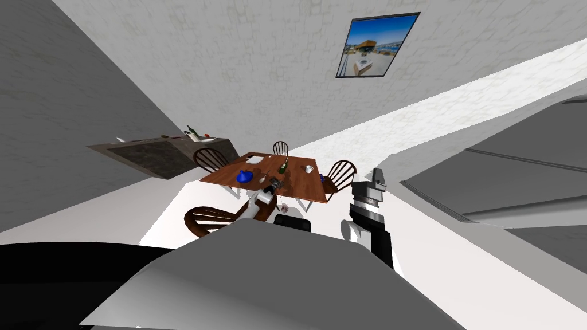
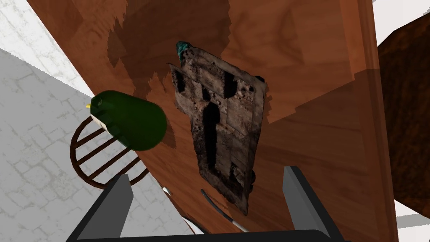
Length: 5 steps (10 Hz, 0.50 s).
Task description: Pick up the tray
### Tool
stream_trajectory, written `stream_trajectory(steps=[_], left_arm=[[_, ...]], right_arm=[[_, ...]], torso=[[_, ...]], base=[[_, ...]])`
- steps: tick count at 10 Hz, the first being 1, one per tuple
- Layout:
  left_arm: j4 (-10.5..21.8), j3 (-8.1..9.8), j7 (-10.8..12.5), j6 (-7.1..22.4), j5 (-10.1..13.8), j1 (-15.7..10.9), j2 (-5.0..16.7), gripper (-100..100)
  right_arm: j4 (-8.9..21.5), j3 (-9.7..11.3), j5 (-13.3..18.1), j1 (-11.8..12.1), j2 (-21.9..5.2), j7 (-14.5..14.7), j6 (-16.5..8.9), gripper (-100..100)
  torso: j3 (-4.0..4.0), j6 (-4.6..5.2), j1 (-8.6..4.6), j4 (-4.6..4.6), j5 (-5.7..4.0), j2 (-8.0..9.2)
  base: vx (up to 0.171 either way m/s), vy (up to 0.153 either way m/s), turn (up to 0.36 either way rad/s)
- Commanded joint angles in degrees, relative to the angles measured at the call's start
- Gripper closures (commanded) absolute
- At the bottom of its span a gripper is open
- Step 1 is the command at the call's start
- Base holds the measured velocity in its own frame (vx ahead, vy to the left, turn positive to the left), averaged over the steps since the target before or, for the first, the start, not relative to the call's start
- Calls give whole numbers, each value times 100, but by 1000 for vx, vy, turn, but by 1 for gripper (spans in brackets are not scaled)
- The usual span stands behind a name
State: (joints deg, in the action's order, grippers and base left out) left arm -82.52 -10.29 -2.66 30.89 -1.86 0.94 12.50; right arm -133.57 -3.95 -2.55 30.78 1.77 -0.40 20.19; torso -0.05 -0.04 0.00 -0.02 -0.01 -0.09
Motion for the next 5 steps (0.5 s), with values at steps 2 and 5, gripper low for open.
stream_trajectory(steps=[2, 5], left_arm=[[273, -68, -51, 255, -28, -123, 32, -100], [449, -105, -70, 356, -42, -163, 40, -100]], right_arm=[[0, 0, 0, 0, 0, 0, 0, 0], [0, 0, 0, 0, 0, 0, 0, 0]], torso=[[0, 0, -1, 0, 0, -1], [-3, -1, 0, -1, 0, -4]], base=[[25, 5, -56], [28, 5, -38]])
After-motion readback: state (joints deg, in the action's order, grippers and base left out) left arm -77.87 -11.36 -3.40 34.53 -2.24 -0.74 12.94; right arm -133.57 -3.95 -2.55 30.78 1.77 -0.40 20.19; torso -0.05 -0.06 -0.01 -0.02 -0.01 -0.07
